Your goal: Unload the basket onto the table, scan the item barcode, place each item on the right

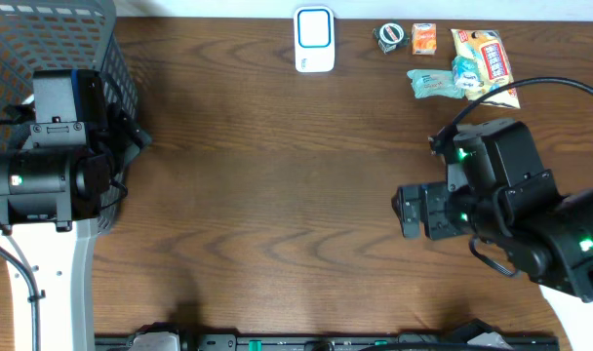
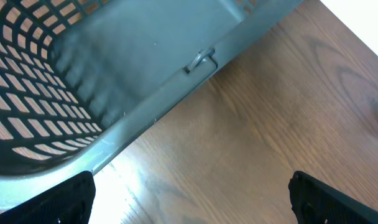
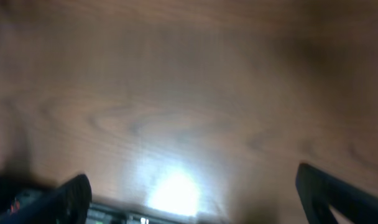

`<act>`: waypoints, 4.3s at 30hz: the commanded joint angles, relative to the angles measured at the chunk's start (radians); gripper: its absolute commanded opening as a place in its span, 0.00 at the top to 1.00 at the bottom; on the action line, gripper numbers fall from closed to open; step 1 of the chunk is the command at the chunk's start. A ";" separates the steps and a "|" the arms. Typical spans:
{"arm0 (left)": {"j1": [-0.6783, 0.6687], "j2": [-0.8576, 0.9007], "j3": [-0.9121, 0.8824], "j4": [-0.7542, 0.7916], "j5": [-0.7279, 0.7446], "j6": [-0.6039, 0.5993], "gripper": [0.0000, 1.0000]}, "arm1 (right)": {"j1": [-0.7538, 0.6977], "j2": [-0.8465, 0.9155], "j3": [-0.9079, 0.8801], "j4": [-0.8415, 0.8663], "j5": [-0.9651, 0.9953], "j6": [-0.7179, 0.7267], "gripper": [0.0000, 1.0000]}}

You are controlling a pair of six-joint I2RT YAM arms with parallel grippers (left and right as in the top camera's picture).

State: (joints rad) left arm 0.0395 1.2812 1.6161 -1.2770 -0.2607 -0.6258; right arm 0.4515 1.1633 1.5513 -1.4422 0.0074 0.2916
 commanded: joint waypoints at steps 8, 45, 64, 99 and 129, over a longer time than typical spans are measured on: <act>0.007 0.000 0.005 -0.002 -0.010 -0.004 0.02 | -0.288 -0.391 -0.612 0.556 -0.035 -0.066 0.01; 0.007 0.000 0.005 -0.002 -0.010 -0.004 0.02 | -0.439 -1.158 -1.547 1.378 -0.131 -0.249 0.01; 0.007 0.000 0.005 -0.002 -0.010 -0.004 0.02 | -0.438 -1.158 -1.545 1.363 -0.059 -0.262 0.01; 0.007 0.000 0.005 -0.002 -0.010 -0.004 0.02 | -0.439 -1.158 -1.545 1.370 -0.066 -0.270 0.01; 0.007 -0.006 0.005 -0.002 -0.010 -0.004 0.02 | -0.439 -1.158 -1.545 1.370 -0.066 -0.270 0.01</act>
State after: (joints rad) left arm 0.0395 1.2812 1.6157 -1.2766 -0.2607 -0.6254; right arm 0.0216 0.0128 0.0101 -0.0708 -0.0704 0.0174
